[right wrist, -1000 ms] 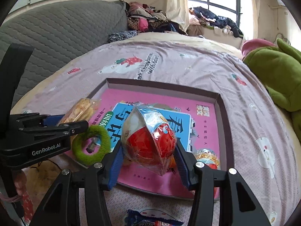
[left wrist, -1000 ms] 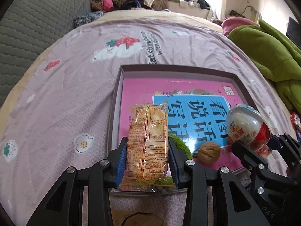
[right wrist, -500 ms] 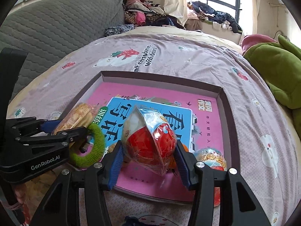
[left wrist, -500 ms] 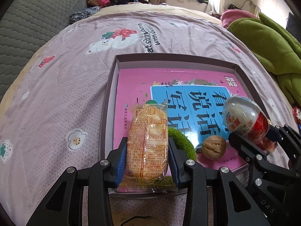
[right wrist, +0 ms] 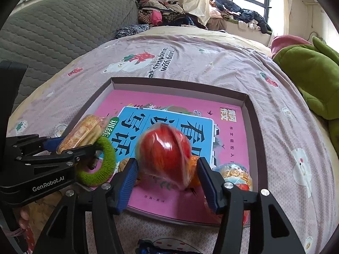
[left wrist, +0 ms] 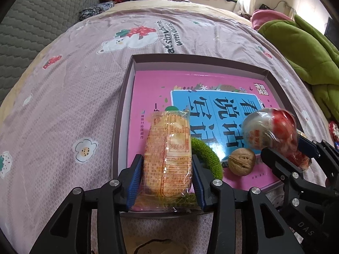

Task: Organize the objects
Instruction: 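Lower the cake pack onto the book and open left tool while right tool releases the egg, then withdraw both tools from the tray toward the biscuit pack and scrunchie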

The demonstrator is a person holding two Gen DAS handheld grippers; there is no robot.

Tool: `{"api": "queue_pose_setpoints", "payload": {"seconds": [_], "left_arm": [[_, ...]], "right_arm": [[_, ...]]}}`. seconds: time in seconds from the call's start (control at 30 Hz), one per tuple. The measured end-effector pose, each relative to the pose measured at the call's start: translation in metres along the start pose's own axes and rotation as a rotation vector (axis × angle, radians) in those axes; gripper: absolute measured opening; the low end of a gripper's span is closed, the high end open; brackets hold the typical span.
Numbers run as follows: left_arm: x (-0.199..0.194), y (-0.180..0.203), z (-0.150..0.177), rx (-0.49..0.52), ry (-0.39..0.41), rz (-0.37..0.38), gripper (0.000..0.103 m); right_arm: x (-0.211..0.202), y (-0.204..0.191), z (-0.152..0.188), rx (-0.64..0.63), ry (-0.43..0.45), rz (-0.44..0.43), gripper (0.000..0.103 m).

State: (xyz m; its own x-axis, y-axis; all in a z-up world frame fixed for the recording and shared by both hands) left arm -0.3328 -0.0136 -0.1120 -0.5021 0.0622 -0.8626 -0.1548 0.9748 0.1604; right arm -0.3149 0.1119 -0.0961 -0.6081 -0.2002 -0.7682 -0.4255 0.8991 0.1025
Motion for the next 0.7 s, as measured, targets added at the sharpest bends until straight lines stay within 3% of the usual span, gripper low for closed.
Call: {"api": "queue_pose_setpoints", "payload": {"seconds": [0.7], "left_arm": [[-0.031,-0.003,-0.003,-0.014,0.022,0.009,0.051]], "right_arm": [[-0.023,0.008,-0.003,0.035,0.019,-0.002,0.058]]}}
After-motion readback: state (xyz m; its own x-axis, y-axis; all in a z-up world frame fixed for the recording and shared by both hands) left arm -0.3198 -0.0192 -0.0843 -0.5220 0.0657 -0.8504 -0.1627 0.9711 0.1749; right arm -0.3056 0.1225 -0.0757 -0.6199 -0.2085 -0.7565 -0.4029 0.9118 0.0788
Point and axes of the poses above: each gripper's, at about its wrist camera, not at the fingertips, and x roughly the way its jaws point, y to its right, z to its underside, the point moved 8 cm from there along x, roughly the way its jaws point, and after that the axes turned 11 degrees about -x, right-handed, at the moved point
